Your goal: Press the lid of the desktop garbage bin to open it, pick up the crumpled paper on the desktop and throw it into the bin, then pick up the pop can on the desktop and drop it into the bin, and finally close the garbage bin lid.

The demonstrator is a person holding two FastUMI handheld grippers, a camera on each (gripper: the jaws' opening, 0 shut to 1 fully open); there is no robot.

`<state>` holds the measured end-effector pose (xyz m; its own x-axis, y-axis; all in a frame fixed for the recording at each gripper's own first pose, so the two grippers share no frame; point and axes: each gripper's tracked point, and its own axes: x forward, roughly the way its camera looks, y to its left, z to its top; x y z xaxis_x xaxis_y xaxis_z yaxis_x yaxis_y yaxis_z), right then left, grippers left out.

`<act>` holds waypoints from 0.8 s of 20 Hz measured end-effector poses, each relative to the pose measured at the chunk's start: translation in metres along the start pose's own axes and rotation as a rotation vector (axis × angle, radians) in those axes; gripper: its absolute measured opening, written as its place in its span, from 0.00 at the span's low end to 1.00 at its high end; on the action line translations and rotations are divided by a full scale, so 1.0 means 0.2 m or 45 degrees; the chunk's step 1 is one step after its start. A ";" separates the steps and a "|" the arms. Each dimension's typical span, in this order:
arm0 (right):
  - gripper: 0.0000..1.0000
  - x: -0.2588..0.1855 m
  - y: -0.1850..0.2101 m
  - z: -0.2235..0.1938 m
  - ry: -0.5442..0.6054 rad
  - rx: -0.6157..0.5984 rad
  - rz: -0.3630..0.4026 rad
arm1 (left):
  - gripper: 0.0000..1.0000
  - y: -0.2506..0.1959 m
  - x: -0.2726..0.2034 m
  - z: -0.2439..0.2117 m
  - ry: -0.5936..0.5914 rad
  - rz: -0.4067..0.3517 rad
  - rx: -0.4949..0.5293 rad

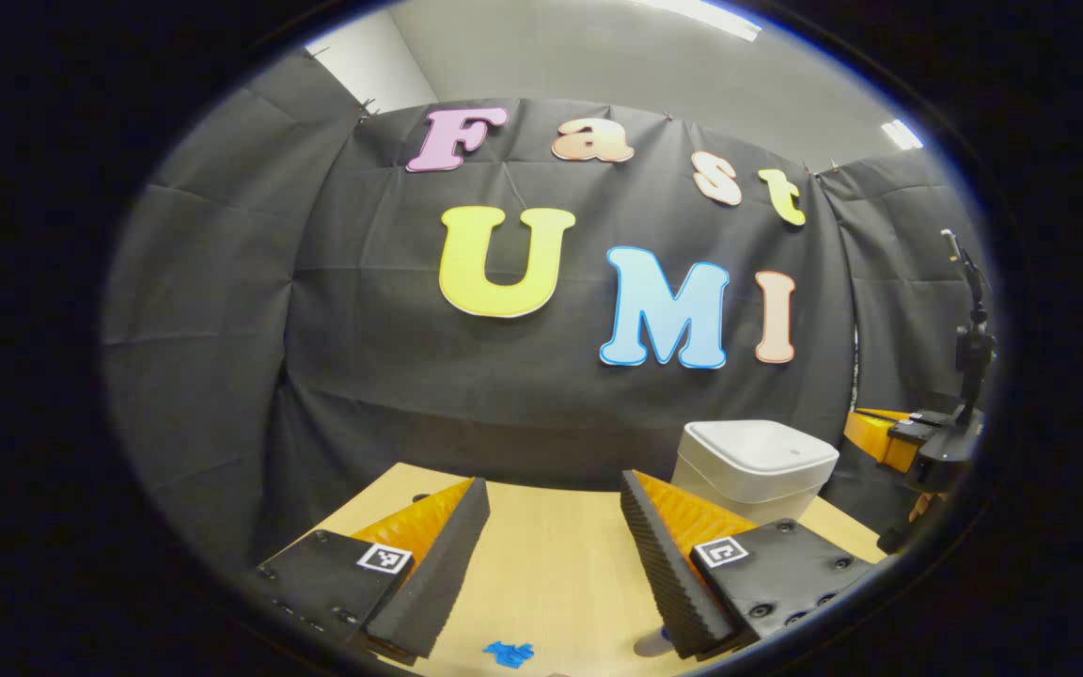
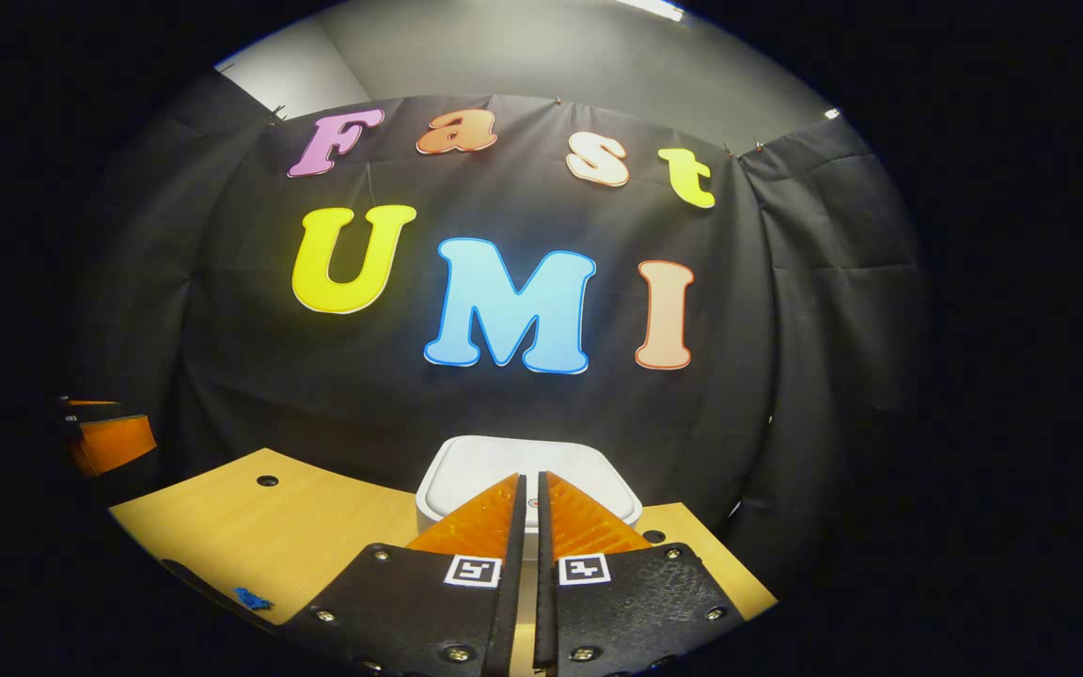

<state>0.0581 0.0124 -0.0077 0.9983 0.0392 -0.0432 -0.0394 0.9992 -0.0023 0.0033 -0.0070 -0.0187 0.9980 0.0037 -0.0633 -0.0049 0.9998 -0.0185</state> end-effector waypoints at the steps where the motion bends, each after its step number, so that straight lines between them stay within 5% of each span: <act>1: 0.08 -0.03 -0.05 -0.02 0.001 0.009 -0.035 | 1.00 0.00 0.00 -0.01 0.002 -0.001 -0.003; 5: 0.00 0.06 -0.01 0.01 0.001 0.029 -0.005 | 1.00 0.01 0.00 0.00 -0.004 0.007 -0.006; 16: 0.00 0.38 -0.03 -0.25 0.269 0.104 0.074 | 1.00 0.04 -0.02 -0.01 -0.008 0.022 0.007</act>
<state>0.1319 0.0097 -0.0605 0.9630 0.1037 -0.2489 -0.0844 0.9926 0.0868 -0.0010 0.0018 -0.0197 0.9981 0.0210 -0.0571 -0.0217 0.9997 -0.0121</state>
